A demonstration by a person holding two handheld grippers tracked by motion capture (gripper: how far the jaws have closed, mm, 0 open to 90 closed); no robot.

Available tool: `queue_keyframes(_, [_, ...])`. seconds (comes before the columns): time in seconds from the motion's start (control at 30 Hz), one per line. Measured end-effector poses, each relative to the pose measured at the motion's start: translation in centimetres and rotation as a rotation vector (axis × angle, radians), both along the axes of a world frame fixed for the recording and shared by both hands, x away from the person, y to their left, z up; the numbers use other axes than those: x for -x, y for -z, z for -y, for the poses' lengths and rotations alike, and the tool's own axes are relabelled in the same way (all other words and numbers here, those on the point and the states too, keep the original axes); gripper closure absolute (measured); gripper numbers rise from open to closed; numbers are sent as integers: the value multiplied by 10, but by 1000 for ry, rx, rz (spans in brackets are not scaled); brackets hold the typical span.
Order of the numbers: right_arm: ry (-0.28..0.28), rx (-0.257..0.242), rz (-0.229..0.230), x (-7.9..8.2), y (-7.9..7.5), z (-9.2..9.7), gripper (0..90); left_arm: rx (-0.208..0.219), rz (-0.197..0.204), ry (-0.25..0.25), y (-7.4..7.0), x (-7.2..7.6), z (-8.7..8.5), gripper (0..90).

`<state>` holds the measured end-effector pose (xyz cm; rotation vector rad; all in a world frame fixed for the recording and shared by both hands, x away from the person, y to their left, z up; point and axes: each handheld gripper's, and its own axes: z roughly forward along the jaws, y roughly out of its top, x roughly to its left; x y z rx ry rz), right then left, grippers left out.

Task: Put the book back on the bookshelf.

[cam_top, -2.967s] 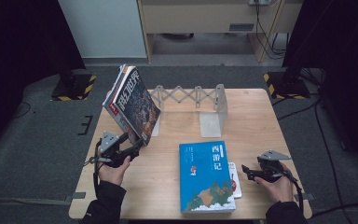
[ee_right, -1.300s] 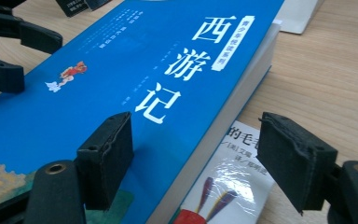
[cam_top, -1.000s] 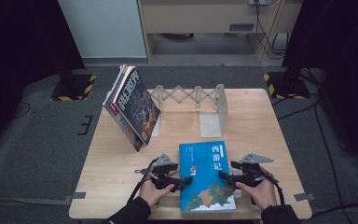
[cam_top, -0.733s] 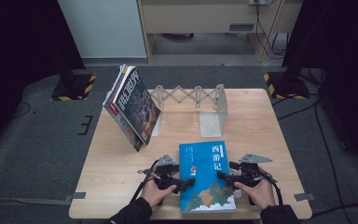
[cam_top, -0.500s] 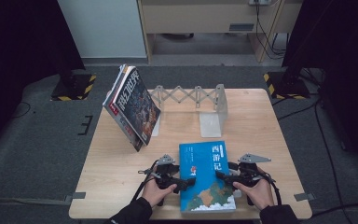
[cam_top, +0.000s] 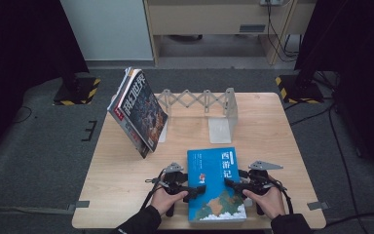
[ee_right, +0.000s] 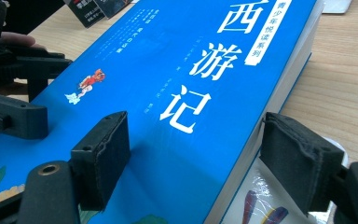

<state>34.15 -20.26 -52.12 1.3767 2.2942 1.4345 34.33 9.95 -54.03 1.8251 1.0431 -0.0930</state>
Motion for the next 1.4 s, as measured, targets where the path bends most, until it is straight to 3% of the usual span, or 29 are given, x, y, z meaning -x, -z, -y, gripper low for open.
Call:
queue_keyframes(0.3, [8,-15,-6,0,2,0,234,-4,-4,-8,-1,0,1,0])
queue_keyframes(0.37, [11,-19,-8,0,2,0,233,12,-12,-5,0,-1,-2,0])
queue_keyframes(0.5, [12,-19,-13,0,2,0,233,35,-44,-16,-1,-4,-8,85])
queue_keyframes(0.73, [19,-25,-18,0,2,-1,236,61,-85,-19,-1,-7,-13,152])
queue_keyframes(1.07, [14,-31,-16,-1,3,0,241,46,-114,-17,-8,-8,-16,226])
queue_keyframes(1.2, [14,-34,-16,-1,3,0,242,33,-108,-4,-12,-8,-17,247])
queue_keyframes(1.4, [20,-40,-23,-1,3,3,243,76,-70,19,-23,-7,-20,353])
